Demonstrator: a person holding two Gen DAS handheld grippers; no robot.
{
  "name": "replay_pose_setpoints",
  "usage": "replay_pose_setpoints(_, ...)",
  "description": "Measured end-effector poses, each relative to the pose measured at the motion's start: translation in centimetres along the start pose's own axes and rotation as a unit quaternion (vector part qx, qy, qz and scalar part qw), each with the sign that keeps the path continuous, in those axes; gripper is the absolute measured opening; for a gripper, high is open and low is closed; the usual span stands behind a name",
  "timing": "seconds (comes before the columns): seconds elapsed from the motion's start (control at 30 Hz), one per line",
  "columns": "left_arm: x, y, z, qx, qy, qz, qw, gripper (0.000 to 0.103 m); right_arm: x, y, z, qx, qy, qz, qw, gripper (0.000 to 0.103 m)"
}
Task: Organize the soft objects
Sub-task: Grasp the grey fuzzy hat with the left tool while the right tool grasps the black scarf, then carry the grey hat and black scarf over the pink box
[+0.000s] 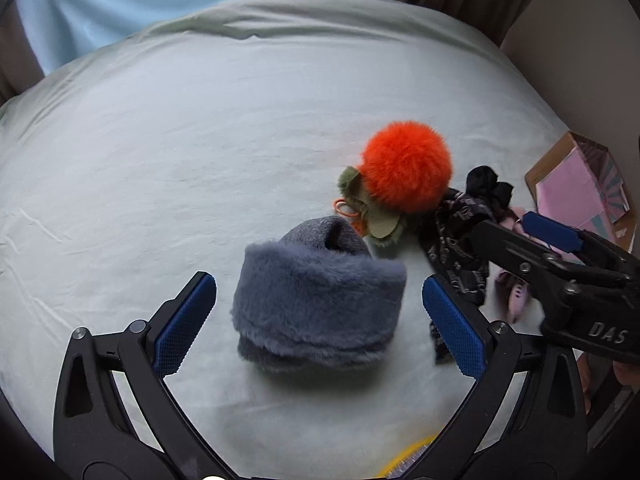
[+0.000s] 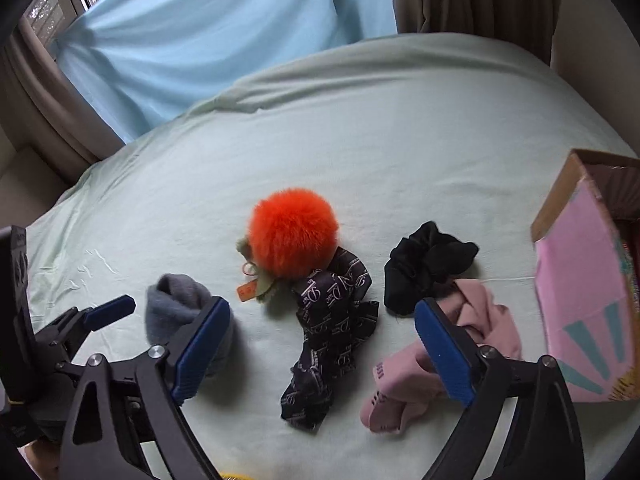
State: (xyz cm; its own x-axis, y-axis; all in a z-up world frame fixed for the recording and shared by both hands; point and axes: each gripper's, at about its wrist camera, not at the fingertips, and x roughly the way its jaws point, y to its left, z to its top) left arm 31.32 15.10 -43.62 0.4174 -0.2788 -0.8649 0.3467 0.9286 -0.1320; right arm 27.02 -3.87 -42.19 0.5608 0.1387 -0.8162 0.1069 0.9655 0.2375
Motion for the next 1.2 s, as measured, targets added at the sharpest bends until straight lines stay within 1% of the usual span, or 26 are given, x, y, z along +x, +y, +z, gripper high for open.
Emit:
replay_pose_setpoints(0.03, 0.8, 0.1, 0.0, 0.003, 0.005, 0.001, 1.0, 0.102, 0.8, -0.1, -0.1, 0.002, 0.007, 0.004, 1.0, 0.075)
replay_pose_setpoints(0.07, 1.4, 0.2, -0.1, 0.004, 0.008, -0.004, 1.0, 0.101, 1.4, -0.2, -0.2, 0.005, 0.014, 0.006, 1.0, 0.072)
replay_pose_setpoints(0.13, 2.3, 0.3, -0.2, 0.007, 0.016, -0.008, 0.9998, 0.094, 2.6, -0.4, -0.6, 0.013, 0.025, 0.012, 1.0, 0.066)
replay_pose_setpoints(0.17, 2.8, 0.4, -0.3, 0.009, 0.021, -0.011, 0.9997, 0.092, 3.0, -0.4, -0.7, 0.013, 0.026, 0.015, 0.999, 0.065)
replay_pose_setpoints(0.2, 3.2, 0.5, -0.4, 0.009, 0.027, -0.016, 0.9995, 0.085, 3.3, -0.3, -0.8, 0.01, 0.029, 0.016, 0.999, 0.063)
replay_pose_setpoints(0.27, 3.6, 0.6, -0.5, 0.01, 0.029, -0.018, 0.9994, 0.083, 3.9, 0.2, -1.0, 0.001, 0.033, 0.014, 0.999, 0.06)
replay_pose_setpoints(0.33, 3.6, 0.8, -0.6, 0.015, 0.027, -0.021, 0.9993, 0.081, 4.2, 0.4, -1.1, 0.004, 0.038, 0.014, 0.999, 0.053)
replay_pose_setpoints(0.37, 3.6, 0.8, -0.6, 0.016, 0.027, -0.022, 0.9993, 0.081, 4.4, 0.4, -1.2, 0.008, 0.042, 0.012, 0.999, 0.051)
replay_pose_setpoints(0.47, 3.6, 0.8, -0.8, 0.019, 0.029, -0.022, 0.9992, 0.079, 4.7, 0.1, -1.3, 0.017, 0.049, -0.001, 0.999, 0.039)
replay_pose_setpoints(0.5, 3.7, 0.8, -0.8, 0.018, 0.029, -0.022, 0.9992, 0.076, 4.7, -0.1, -1.4, 0.018, 0.052, -0.009, 0.998, 0.032)
replay_pose_setpoints(0.53, 3.6, 0.9, -0.7, 0.018, 0.029, -0.021, 0.9992, 0.071, 4.7, -0.3, -1.4, 0.02, 0.052, -0.011, 0.998, 0.029)
replay_pose_setpoints(0.6, 3.6, 0.9, -0.6, 0.018, 0.031, -0.018, 0.9992, 0.066, 4.5, -0.5, -1.4, 0.025, 0.051, -0.015, 0.998, 0.025)
replay_pose_setpoints(0.73, 3.1, 0.7, -0.7, 0.029, 0.03, -0.011, 0.9991, 0.056, 3.8, -0.7, -1.4, 0.032, 0.05, -0.018, 0.998, 0.022)
replay_pose_setpoints(0.8, 2.7, 0.6, -0.7, 0.034, 0.029, -0.005, 0.999, 0.054, 3.4, -0.5, -1.5, 0.033, 0.048, -0.016, 0.998, 0.022)
replay_pose_setpoints(0.9, 2.0, 0.5, -0.7, 0.032, 0.031, 0.003, 0.999, 0.053, 2.8, -0.2, -1.4, 0.035, 0.042, -0.014, 0.998, 0.021)
replay_pose_setpoints(1.0, 0.7, 0.4, -0.7, 0.025, 0.025, 0.007, 0.9993, 0.053, 1.6, 0.2, -1.4, 0.038, 0.035, -0.01, 0.999, 0.021)
replay_pose_setpoints(1.1, -1.0, 0.2, -0.7, 0.023, 0.018, 0.013, 0.9995, 0.053, -0.4, 0.3, -1.5, 0.038, 0.027, -0.003, 0.999, 0.021)
replay_pose_setpoints(1.2, -3.6, -0.3, -0.4, 0.021, 0.009, 0.016, 0.9996, 0.053, -2.8, 0.6, -1.1, 0.034, 0.019, -0.001, 0.999, 0.021)
